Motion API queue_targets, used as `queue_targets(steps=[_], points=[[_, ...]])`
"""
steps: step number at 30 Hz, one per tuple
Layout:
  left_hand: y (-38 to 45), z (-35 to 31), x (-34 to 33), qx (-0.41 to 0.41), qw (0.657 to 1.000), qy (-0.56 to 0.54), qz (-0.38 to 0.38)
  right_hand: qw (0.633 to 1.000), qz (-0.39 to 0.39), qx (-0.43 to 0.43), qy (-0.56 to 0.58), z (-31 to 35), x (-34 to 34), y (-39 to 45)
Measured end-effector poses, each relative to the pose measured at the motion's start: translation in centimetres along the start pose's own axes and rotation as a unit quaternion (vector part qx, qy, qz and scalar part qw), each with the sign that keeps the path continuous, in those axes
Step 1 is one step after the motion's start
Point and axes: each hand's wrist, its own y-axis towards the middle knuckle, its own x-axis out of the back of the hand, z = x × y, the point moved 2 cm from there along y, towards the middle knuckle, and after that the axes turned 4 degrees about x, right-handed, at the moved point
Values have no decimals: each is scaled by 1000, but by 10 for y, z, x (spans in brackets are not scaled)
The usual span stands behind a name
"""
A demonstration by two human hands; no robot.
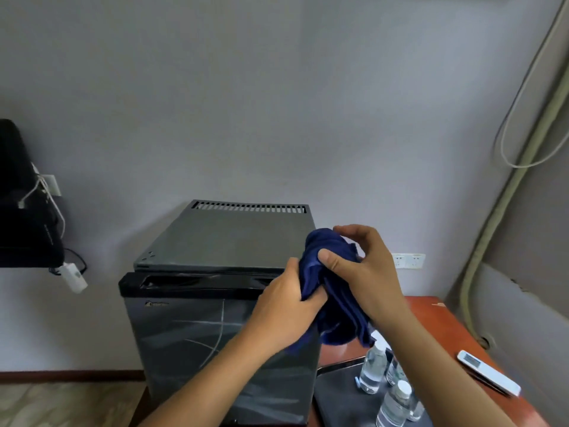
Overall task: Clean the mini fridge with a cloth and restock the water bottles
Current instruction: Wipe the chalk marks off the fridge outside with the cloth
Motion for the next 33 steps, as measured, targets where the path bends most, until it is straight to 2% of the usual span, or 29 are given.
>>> queue_targets(steps=[2, 4, 6, 8, 12, 17, 19, 21, 23, 25, 29, 33], points=[[-6, -8, -10, 27, 990, -137, -22, 993, 21, -30, 114, -4, 7, -9], [-8, -18, -29, 49, 972, -230, -22, 976, 70, -50, 200, -10, 25, -16], [-7, -26, -49, 79, 953, -292, -15, 981, 96, -29, 169, -19, 47, -19], [-3, -36, -71, 96, 945, -313, -26, 986, 111, -25, 119, -37, 68, -22], [12, -54, -114, 117, 938, -322, -56, 981, 147, -43, 115, -76, 93, -23], [21, -70, -154, 197, 916, -344, 58, 979, 73, -104, 157, -122, 120, -17], [24, -69, -156, 198, 928, -302, 88, 976, 42, -130, 170, -138, 127, -12], [24, -66, -152, 191, 948, -210, 142, 971, 16, -156, 182, -151, 132, -10], [23, -63, -149, 174, 958, -99, 203, 960, 26, -181, 213, -158, 132, -8], [25, -63, -142, 147, 963, 12, 225, 946, 45, -211, 242, -167, 130, -7], [45, -67, -112, 83, 972, 113, 187, 915, 16, -254, 314, -182, 126, 3], [85, -49, -73, 85, 987, 125, 47, 897, -9, -263, 355, -192, 123, 18]])
